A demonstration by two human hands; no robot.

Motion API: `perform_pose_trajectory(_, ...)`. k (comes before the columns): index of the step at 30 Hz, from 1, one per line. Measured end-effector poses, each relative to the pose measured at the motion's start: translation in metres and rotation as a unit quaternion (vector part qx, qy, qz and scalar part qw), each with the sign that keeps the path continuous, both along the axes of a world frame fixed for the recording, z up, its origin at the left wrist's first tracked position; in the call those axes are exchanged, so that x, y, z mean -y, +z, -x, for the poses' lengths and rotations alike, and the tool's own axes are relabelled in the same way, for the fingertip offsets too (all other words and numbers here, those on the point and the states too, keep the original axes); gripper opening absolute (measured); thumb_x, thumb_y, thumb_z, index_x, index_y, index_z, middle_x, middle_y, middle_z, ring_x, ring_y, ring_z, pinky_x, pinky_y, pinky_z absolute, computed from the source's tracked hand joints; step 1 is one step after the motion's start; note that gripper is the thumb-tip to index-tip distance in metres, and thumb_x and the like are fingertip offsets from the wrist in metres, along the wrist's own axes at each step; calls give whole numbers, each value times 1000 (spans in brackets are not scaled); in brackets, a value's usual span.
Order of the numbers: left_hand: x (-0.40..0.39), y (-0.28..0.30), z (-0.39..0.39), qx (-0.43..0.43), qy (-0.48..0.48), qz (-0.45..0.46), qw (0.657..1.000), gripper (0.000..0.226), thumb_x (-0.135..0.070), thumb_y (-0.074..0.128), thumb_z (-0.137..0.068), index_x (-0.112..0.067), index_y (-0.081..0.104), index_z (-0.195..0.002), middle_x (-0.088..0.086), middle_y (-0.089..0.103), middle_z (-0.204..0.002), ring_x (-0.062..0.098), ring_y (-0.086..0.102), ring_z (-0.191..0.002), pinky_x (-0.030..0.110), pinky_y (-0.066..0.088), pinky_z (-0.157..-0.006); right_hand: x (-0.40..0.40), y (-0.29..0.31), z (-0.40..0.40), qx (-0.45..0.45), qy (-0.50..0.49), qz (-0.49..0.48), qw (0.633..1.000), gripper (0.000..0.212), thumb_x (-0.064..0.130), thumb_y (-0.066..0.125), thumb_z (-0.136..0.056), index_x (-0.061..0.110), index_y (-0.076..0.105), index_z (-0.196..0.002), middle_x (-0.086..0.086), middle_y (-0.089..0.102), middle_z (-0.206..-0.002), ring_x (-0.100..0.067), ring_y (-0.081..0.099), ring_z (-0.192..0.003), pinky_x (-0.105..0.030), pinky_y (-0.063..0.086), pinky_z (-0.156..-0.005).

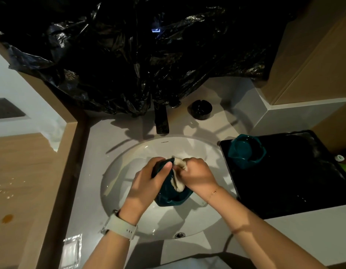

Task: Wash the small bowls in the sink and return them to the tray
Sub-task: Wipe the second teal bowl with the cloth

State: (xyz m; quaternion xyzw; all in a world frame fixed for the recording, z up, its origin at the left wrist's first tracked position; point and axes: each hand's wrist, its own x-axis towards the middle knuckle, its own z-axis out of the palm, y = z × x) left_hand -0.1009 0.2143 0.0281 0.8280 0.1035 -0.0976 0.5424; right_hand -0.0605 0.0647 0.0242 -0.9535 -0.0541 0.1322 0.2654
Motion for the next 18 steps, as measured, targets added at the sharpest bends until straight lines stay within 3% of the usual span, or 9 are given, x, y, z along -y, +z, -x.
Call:
perform_pose_trajectory(5, 9, -6, 5, 12, 100, -44, 994, 46, -68, 50, -77, -34, 60, -107, -12, 68, -95, 15, 64, -94, 38, 53, -88, -10, -19, 10, -125, -156, -120, 972, 28, 24, 51, -90, 3, 63, -76, -7, 60, -67, -25, 59, -67, -23, 37, -48)
perform_pose_trajectory(8, 17, -7, 10, 34, 114, -115, 986, 35, -52, 52, -93, -28, 57, -118, -10, 63, -94, 20, 61, -97, 29, 48, -85, -11, -31, 25, -235, -219, -193, 927, 24, 18, 51, -88, -1, 65, -84, -9, 60, -69, -24, 58, -65, -25, 41, -53)
perform_pose_trajectory(10, 20, -6, 12, 50, 97, -142, 984, 38, -48, 51, -95, -24, 55, -124, -7, 63, -96, 21, 61, -99, 27, 45, -83, -9, -33, 27, -269, -223, -189, 918, 18, 16, 53, -86, 2, 63, -78, -9, 59, -66, -23, 57, -63, -24, 41, -54)
perform_pose_trajectory(14, 17, -4, 11, 64, 61, -147, 985, 46, -56, 47, -94, -22, 54, -124, -6, 65, -92, 21, 64, -96, 26, 45, -79, -5, -28, 12, -196, -172, -92, 961, 28, 29, 53, -86, 6, 59, -70, -9, 61, -67, -23, 60, -62, -25, 41, -51)
perform_pose_trajectory(18, 7, 6, 3, 92, 49, -148, 983, 43, -57, 46, -93, -23, 53, -119, -5, 67, -88, 20, 65, -87, 31, 51, -77, -10, -17, 0, -89, -114, -23, 989, 49, 55, 49, -89, 11, 54, -68, -5, 56, -66, -26, 56, -68, -26, 37, -57)
